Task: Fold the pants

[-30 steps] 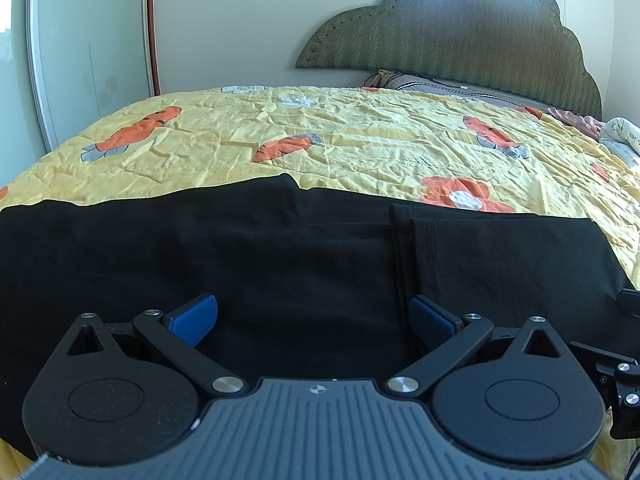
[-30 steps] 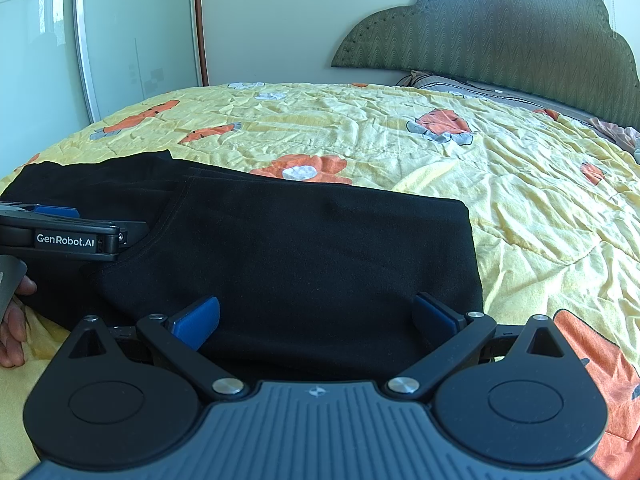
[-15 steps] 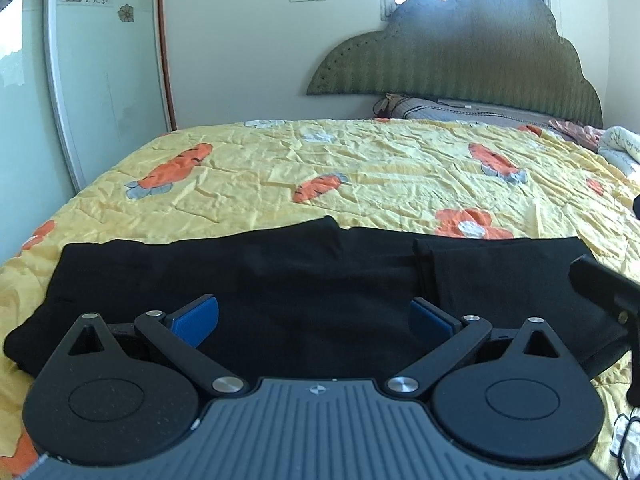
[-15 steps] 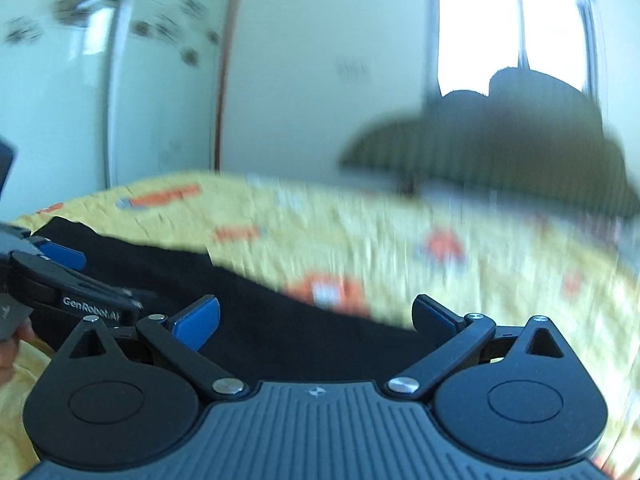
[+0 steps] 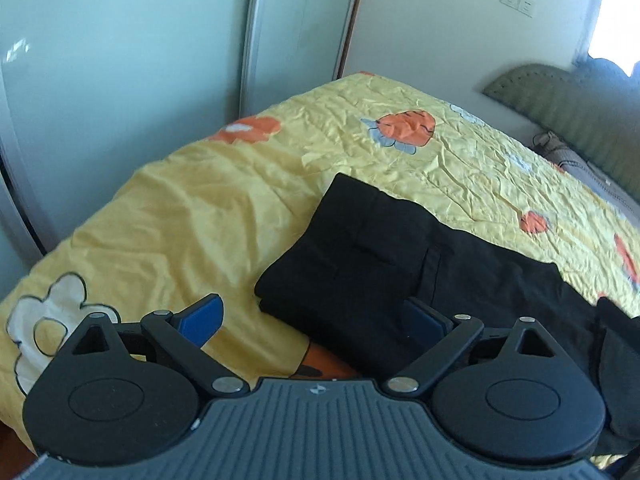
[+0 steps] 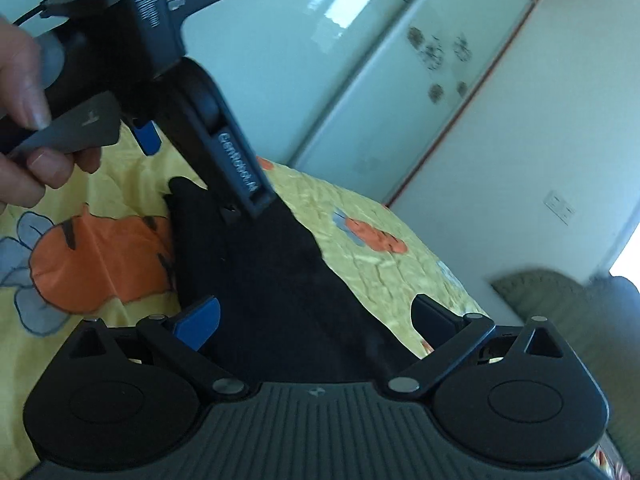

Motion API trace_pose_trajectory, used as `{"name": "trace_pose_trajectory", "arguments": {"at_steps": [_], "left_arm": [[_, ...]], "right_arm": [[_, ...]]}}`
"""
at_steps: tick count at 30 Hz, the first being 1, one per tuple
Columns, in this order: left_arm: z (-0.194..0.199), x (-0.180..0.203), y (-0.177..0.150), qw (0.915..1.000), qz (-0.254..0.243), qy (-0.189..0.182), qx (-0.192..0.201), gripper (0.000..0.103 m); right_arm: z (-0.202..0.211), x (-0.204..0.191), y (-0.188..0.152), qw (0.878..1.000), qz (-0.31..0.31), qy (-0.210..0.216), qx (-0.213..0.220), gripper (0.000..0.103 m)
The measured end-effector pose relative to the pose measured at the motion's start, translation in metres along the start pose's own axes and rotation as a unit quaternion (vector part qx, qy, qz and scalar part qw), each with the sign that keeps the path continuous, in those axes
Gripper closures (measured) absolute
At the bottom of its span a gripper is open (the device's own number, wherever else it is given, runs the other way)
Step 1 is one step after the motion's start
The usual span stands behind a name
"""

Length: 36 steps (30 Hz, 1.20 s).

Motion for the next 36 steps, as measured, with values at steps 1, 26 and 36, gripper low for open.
{"name": "trace_pose_trajectory", "arguments": {"at_steps": [1,26,36], "left_arm": [[-0.002,-0.007,0.001,0.9996,0.019,-0.018,-0.011,0.008],[-0.076,-0.017,0.021,0.9158,0.223,-0.316,-0.109,0.011],[-0.072,-0.01,0.029,0.972,0.12,-0.188,-0.073,0.075]], "right_arm": [[-0.005,-0.009,0.008,1.0,0.007,0.011,0.005,0.005],[-0.04,-0.024,0.032,1.0,-0.011,-0.003,-0.006,0.026],[-0.088,0.037,-0.005,0.972,-0.16,0.121,-0.125,0.026]]}}
Point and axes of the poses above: each gripper's, at about its wrist camera, not at the fingertips, and z roughly against the way its jaws point, x to its right, y to its top, the point moved 5 cm from there along -z, roughly the way its jaws point, and after that the axes turned 10 degrees about -x, right-handed, at the moved point
